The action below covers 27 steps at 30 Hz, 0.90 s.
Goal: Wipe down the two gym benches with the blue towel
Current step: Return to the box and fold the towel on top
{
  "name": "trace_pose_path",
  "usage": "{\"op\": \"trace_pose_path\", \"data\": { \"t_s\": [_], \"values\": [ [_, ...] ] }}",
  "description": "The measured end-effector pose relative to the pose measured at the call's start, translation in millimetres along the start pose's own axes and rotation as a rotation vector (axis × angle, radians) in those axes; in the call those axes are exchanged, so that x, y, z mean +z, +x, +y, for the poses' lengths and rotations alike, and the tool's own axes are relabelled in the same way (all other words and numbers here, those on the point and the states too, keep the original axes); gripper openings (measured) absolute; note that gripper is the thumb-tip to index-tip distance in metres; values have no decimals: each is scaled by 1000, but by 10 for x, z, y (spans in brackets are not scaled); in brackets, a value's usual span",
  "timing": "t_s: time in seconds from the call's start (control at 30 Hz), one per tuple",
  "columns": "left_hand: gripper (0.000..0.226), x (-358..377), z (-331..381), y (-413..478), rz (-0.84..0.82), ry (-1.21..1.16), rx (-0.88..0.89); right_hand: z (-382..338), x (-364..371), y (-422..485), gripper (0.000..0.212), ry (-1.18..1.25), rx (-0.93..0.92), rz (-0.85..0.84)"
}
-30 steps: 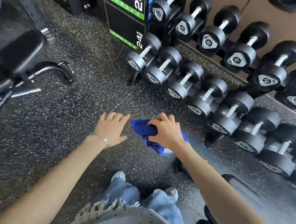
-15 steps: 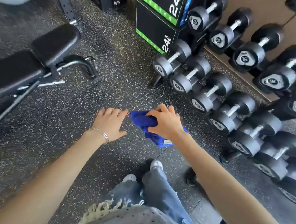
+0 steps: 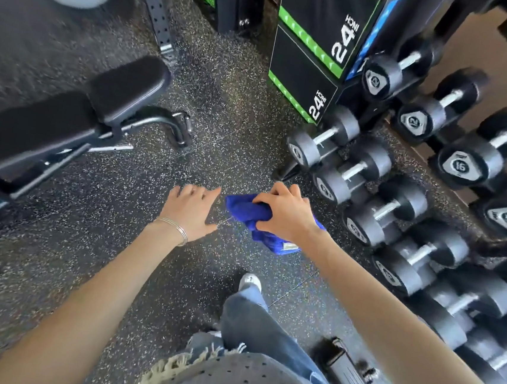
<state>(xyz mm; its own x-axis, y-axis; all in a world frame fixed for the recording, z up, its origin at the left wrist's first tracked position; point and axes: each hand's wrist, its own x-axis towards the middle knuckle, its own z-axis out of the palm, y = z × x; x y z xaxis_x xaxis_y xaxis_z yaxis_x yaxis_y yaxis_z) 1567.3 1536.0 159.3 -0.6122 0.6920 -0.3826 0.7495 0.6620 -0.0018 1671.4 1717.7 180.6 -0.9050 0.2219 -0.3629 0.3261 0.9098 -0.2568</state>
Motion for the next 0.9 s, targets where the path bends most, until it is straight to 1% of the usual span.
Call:
{"op": "trace_pose_path", "data": {
  "t_s": [0.23, 0.47, 0.67, 0.9],
  "values": [
    [83, -233, 165, 557, -1, -24, -59, 371, -386, 547, 45, -39, -59, -22],
    [83, -429, 43, 972, 4, -8, -71, 548, -594, 956, 46, -14, -69, -2],
    [86, -619, -199, 1439, 21, -45, -41, 589, -729, 1385, 44, -18, -48, -9],
    [85, -914, -850, 2045, 40, -38, -4, 346, -1020, 2152, 45, -18, -10, 15]
  ]
}}
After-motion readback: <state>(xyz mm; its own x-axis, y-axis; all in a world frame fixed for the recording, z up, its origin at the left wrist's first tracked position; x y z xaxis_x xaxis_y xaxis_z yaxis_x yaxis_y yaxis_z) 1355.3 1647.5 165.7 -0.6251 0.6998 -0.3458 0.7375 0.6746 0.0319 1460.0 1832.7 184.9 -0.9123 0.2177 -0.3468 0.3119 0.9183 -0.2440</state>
